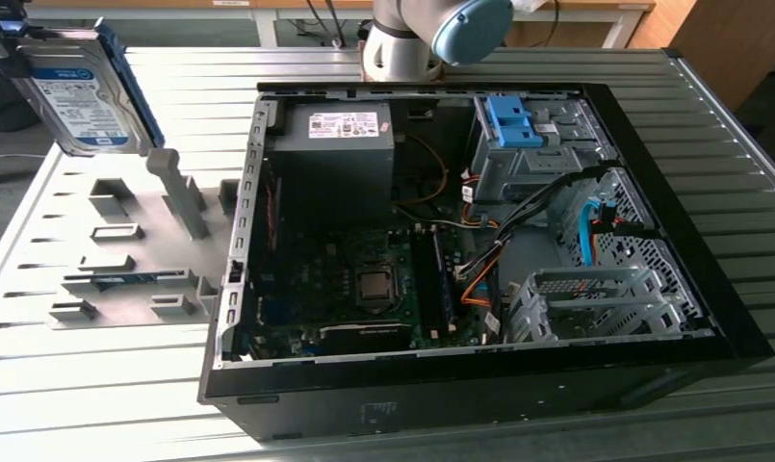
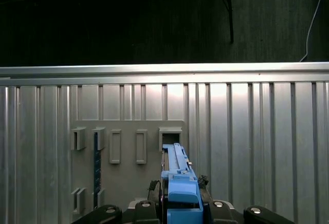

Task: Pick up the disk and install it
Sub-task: 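Pick up the disk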

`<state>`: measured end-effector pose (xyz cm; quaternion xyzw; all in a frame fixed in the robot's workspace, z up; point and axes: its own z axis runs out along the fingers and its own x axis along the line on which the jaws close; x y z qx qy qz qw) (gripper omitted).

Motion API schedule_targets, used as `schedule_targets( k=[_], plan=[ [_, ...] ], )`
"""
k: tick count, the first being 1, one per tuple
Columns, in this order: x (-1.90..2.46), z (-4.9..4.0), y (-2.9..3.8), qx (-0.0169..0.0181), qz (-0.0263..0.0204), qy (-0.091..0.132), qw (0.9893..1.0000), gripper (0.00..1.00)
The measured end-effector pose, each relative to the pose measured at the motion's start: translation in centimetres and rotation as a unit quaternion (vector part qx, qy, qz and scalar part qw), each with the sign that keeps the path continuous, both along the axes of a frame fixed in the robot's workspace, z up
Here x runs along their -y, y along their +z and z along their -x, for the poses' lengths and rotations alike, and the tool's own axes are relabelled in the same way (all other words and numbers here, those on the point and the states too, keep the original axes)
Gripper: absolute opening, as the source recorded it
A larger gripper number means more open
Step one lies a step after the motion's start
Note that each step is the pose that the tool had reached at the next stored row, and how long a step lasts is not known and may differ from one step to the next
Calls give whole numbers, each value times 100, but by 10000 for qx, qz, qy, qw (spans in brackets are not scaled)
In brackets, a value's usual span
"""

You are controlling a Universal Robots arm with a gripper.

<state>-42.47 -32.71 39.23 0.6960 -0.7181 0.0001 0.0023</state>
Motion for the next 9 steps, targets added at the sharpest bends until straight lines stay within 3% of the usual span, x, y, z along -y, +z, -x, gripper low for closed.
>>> schedule_targets(
  k=[9],
  plan=[
    [0, 0, 38, 0, 0, 0, 10000, 36]
  ],
)
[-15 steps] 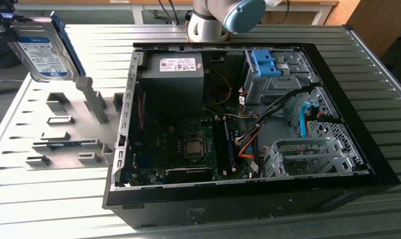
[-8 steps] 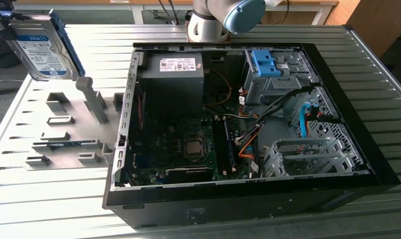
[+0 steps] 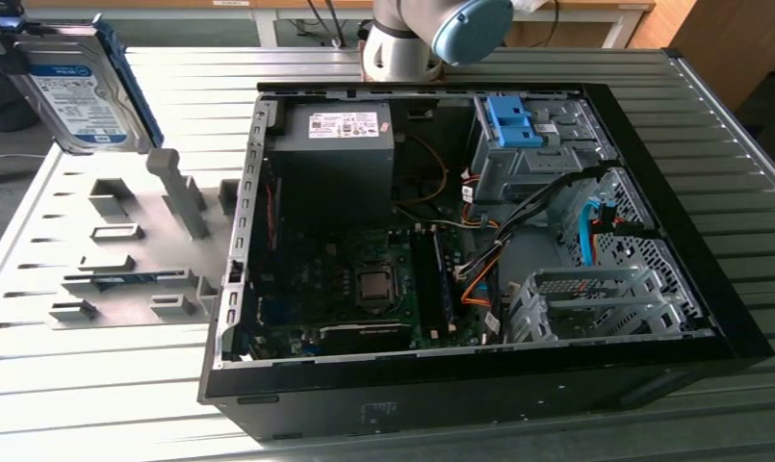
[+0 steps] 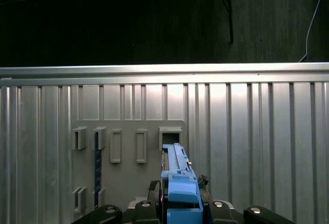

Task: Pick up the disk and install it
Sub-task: 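Pick up the disk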

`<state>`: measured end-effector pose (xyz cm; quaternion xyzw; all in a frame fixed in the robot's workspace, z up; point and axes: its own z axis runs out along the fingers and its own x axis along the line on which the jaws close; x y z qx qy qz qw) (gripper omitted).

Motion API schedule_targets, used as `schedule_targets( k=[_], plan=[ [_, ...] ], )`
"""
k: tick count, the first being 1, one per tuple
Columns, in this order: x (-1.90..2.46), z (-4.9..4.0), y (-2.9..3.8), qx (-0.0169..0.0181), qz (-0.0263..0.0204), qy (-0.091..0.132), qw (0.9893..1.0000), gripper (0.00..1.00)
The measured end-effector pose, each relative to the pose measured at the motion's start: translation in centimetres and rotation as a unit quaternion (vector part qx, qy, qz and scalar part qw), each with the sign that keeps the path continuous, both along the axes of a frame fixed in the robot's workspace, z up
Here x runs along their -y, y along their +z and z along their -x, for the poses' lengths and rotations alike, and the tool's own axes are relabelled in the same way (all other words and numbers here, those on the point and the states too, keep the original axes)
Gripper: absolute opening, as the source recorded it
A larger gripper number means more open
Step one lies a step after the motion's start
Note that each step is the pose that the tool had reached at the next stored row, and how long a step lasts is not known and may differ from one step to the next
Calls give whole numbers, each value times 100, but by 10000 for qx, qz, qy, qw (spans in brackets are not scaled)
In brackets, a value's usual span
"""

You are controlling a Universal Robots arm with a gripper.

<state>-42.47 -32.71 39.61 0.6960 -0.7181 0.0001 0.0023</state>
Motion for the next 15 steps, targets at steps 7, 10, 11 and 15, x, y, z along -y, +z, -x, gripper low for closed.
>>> schedule_targets(
  k=[7, 10, 11, 15],
  plan=[
    [0, 0, 22, 0, 0, 0, 10000, 36],
    [0, 0, 33, 0, 0, 0, 10000, 36],
    [0, 0, 37, 0, 0, 0, 10000, 36],
    [0, 0, 47, 0, 0, 0, 10000, 36]
  ],
)
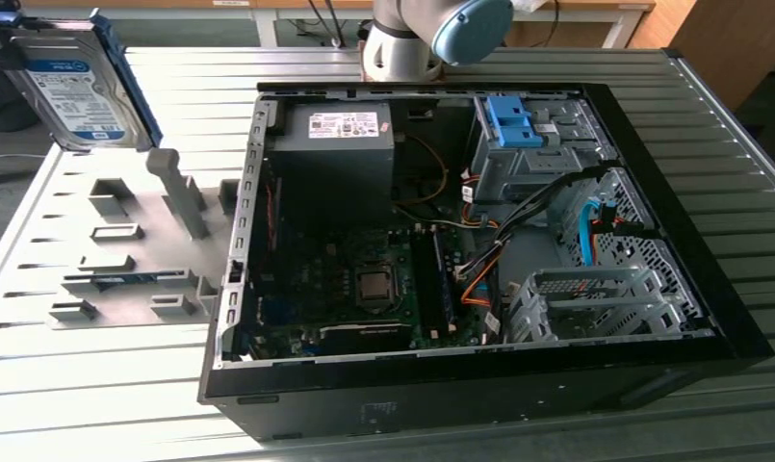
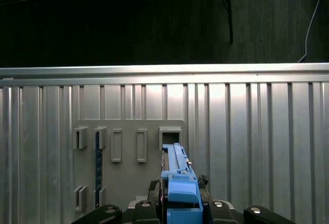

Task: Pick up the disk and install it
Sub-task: 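Pick up the disk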

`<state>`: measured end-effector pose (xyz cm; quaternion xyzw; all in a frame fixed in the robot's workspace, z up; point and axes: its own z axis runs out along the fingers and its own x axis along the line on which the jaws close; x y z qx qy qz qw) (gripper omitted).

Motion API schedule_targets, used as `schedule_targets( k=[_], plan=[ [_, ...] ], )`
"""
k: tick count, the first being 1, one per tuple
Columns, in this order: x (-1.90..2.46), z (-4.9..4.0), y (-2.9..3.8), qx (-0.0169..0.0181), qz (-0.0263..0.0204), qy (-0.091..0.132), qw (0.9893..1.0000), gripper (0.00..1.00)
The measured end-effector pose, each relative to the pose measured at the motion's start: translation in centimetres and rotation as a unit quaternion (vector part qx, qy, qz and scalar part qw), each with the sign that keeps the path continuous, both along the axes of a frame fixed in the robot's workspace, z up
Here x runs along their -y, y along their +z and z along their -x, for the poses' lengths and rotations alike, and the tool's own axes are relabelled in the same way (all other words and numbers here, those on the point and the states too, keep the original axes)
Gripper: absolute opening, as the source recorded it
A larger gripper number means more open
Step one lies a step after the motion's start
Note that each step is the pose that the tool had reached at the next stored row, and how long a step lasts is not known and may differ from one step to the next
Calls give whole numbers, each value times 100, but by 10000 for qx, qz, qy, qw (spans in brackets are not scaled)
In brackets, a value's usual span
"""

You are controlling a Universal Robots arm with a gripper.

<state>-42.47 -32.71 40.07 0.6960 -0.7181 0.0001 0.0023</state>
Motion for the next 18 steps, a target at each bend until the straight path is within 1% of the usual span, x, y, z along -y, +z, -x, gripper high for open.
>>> schedule_targets(
  k=[10, 18],
  plan=[
    [0, 0, 41, 0, 0, 0, 10000, 36],
    [-1, 0, 112, 0, -1, 0, 10000, 36]
  ],
)
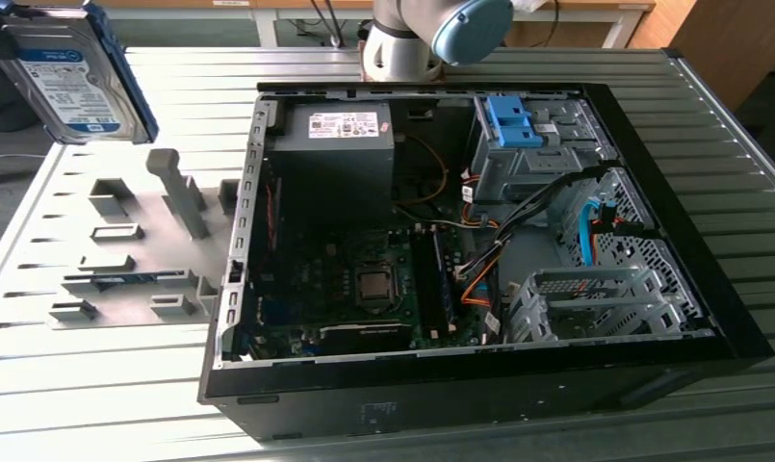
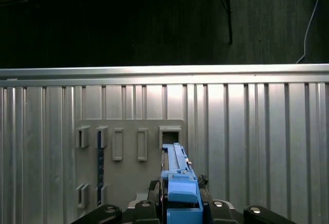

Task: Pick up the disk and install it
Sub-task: 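Pick up the disk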

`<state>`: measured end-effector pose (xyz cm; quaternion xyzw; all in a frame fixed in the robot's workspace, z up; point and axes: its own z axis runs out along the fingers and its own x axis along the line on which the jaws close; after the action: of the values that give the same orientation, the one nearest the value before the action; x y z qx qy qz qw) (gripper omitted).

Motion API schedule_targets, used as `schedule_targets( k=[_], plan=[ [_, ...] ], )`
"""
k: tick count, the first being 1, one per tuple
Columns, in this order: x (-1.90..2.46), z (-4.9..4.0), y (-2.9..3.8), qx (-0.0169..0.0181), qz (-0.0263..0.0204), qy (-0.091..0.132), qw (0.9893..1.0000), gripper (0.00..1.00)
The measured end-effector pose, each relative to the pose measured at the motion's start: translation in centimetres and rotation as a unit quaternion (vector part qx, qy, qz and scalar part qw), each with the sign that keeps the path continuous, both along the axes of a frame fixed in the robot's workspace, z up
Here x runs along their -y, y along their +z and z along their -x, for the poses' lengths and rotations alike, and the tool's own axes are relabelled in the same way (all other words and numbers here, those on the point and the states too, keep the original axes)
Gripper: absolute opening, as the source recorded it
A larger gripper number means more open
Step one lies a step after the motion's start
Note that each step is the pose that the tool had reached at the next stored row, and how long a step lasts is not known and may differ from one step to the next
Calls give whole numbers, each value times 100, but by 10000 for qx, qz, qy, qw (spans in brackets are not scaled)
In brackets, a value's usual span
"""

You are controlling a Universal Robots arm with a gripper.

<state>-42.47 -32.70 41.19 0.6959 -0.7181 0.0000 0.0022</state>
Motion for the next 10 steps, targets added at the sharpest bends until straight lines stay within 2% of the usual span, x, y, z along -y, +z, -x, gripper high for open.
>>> schedule_targets(
  k=[10],
  plan=[
    [0, 0, 41, 0, 1, 0, 10000, 36]
  ],
)
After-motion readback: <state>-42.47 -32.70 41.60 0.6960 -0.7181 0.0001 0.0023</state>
